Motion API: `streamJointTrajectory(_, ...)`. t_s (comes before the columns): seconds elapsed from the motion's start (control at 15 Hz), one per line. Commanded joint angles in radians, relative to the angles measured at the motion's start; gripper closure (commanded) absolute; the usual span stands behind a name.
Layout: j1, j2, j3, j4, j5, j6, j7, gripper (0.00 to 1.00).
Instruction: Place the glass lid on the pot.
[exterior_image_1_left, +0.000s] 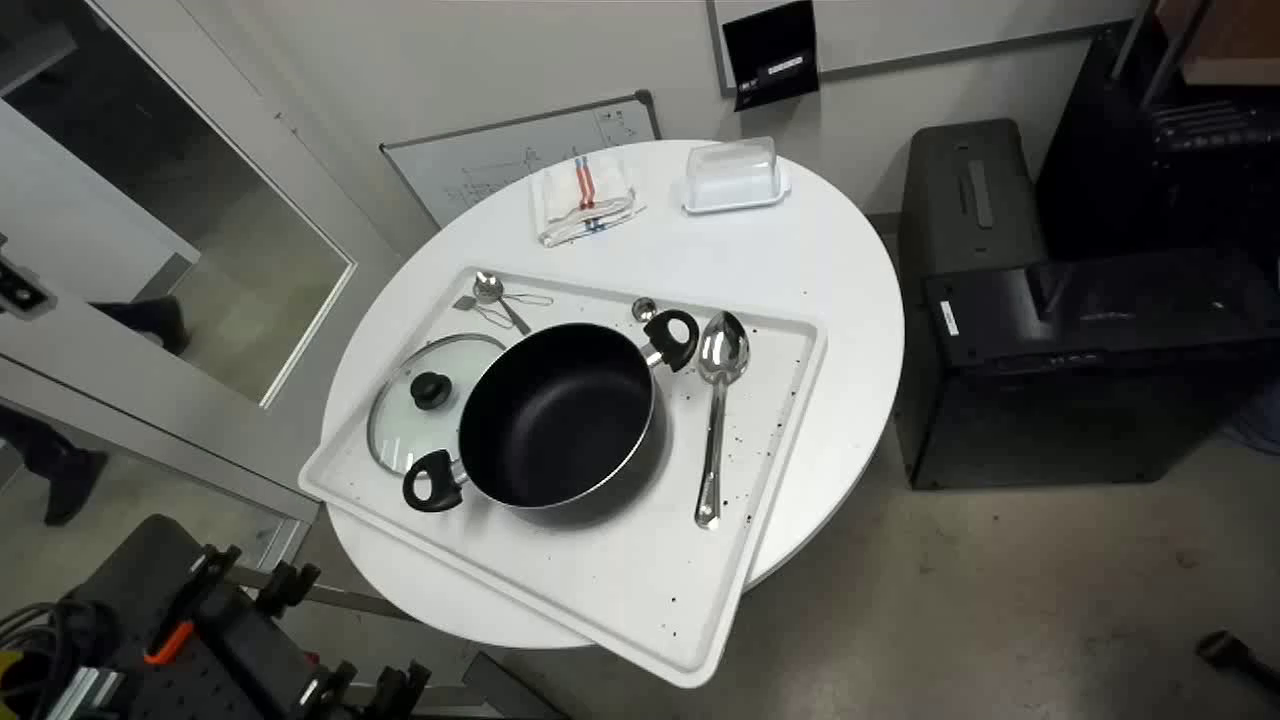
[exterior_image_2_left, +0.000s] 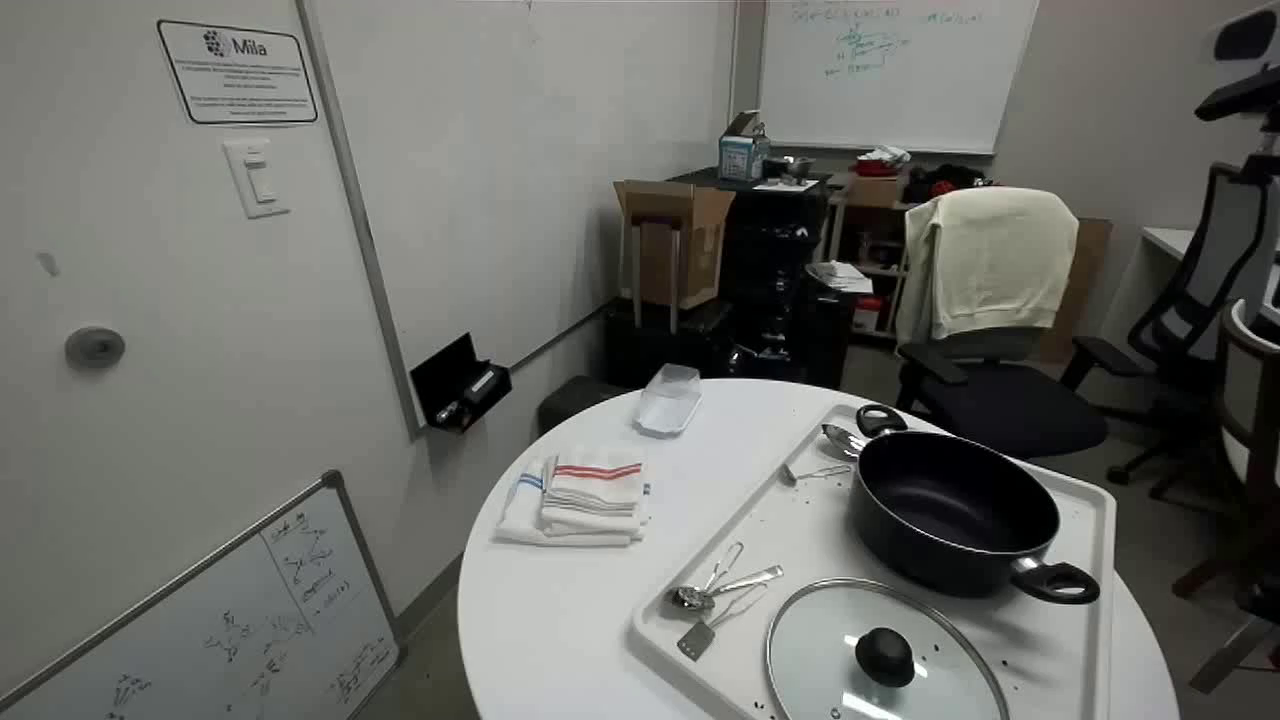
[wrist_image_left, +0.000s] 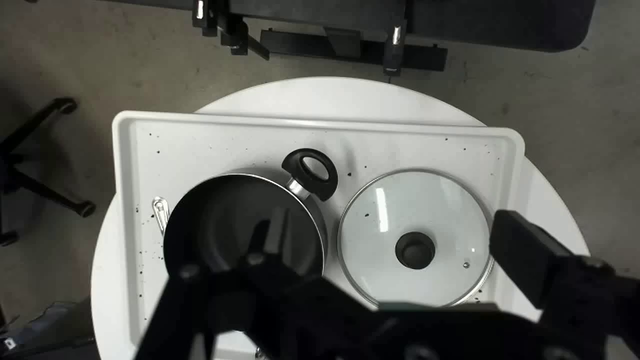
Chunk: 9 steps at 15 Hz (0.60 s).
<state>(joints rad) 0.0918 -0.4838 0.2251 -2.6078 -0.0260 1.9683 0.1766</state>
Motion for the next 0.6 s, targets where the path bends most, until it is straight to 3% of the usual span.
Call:
streamJointTrajectory(0.0,0.016,0.002,-0.015,0.001,-0.007,-0.002,0.007,0.00)
streamJointTrajectory(0.53,0.013,0.039,-0.026,0.010,-0.008,0.025,-0.011,0.00)
